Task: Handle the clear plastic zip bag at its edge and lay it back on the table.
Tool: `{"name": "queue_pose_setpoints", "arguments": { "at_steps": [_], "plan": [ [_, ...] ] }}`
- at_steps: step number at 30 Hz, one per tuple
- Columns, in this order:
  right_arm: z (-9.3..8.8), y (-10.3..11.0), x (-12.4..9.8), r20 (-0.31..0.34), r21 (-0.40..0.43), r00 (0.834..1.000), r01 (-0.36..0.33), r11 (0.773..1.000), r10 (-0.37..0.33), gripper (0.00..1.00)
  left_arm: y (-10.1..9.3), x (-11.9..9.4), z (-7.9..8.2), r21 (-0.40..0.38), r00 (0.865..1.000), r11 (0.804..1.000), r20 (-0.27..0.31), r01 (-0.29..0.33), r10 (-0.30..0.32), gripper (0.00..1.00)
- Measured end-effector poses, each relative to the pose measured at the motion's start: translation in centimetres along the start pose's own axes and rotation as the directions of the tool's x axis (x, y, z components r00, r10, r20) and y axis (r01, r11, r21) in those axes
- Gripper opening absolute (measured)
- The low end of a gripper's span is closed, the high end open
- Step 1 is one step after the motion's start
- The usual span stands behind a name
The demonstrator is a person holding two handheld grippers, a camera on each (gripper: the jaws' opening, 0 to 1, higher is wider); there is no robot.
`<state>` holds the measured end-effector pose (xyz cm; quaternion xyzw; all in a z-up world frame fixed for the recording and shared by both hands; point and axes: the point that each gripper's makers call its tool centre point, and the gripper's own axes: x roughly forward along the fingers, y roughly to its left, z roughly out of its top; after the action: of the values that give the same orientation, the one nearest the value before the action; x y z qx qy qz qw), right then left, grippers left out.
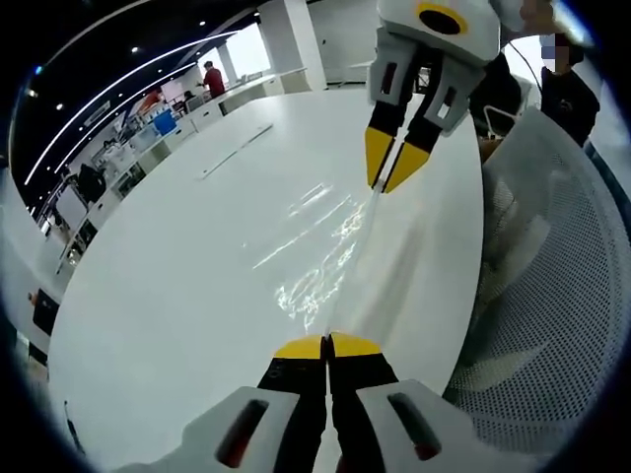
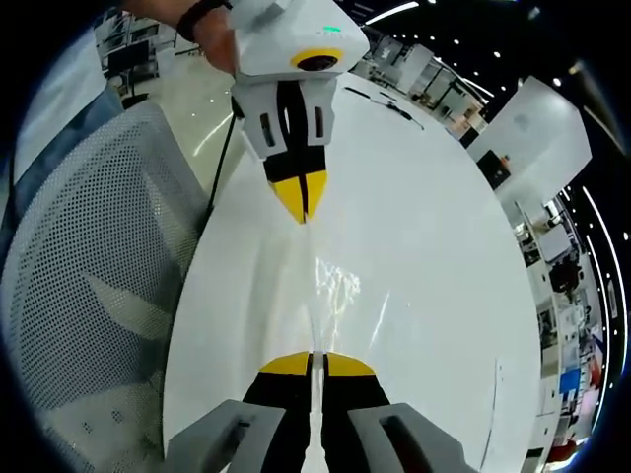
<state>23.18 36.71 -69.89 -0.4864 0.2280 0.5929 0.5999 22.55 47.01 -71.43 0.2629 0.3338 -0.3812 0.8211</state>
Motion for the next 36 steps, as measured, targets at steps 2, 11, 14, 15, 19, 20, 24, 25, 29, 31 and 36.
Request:
{"name": "queue_pose_setpoints", "arguments": {
  "at_steps": [2, 11, 14, 15, 19, 20, 24, 25, 29, 31, 36],
  "plan": [
    [-0.1, 0.0, 0.0, -0.001, 0.001, 1.000, 0.000, 1.000, 0.000, 0.00, 0.0, 0.0, -0.1, -0.001, 1.000, 1.000, -0.001, -0.001, 0.001, 0.00],
    [-0.5, 0.0, -0.2, -0.006, 0.004, 1.000, 0.006, 1.000, -0.006, 0.00, 0.2, 0.0, -0.2, -0.008, 1.000, 1.000, -0.003, -0.005, 0.005, 0.00],
    [-0.6, 0.0, -0.2, -0.008, 0.005, 1.000, 0.007, 1.000, -0.007, 0.00, 0.2, -0.1, -0.3, -0.008, 1.000, 1.000, -0.003, -0.005, 0.005, 0.00],
    [-0.6, 0.0, -0.2, -0.009, 0.005, 1.000, 0.008, 1.000, -0.008, 0.00, 0.2, 0.0, -0.3, -0.009, 1.000, 1.000, -0.003, -0.005, 0.004, 0.00],
    [-0.7, 0.0, -0.3, -0.010, 0.009, 1.000, 0.009, 1.000, -0.009, 0.00, 0.1, -0.1, -0.1, -0.009, 1.000, 1.000, -0.002, -0.004, 0.004, 0.00],
    [-0.7, 0.0, -0.3, -0.010, 0.009, 1.000, 0.010, 1.000, -0.010, 0.00, 0.2, -0.2, -0.1, -0.008, 1.000, 1.000, -0.002, -0.006, 0.006, 0.00],
    [-0.8, 0.1, -0.4, -0.010, 0.012, 1.000, 0.011, 1.000, -0.011, 0.00, 0.2, -0.2, -0.1, -0.010, 1.000, 1.000, -0.002, -0.007, 0.007, 0.00],
    [-0.8, 0.1, -0.4, -0.010, 0.014, 1.000, 0.012, 1.000, -0.012, 0.00, 0.1, -0.3, -0.1, -0.011, 1.000, 1.000, -0.002, -0.006, 0.006, 0.00],
    [-1.1, 0.1, -0.5, -0.014, 0.017, 1.000, 0.011, 1.000, -0.011, 0.00, 0.1, -0.3, -0.2, -0.014, 1.000, 1.000, -0.005, -0.007, 0.007, 0.00],
    [-1.2, 0.2, -0.5, -0.013, 0.024, 1.000, 0.011, 1.000, -0.010, 0.00, 0.2, -0.3, -0.2, -0.016, 1.000, 1.000, 0.000, -0.005, 0.005, 0.00],
    [-1.2, 0.1, -0.5, -0.017, 0.020, 1.000, 0.013, 1.000, -0.013, 0.00, 0.2, -0.2, -0.3, -0.018, 1.000, 1.000, -0.003, -0.006, 0.006, 0.00]
  ]
}}
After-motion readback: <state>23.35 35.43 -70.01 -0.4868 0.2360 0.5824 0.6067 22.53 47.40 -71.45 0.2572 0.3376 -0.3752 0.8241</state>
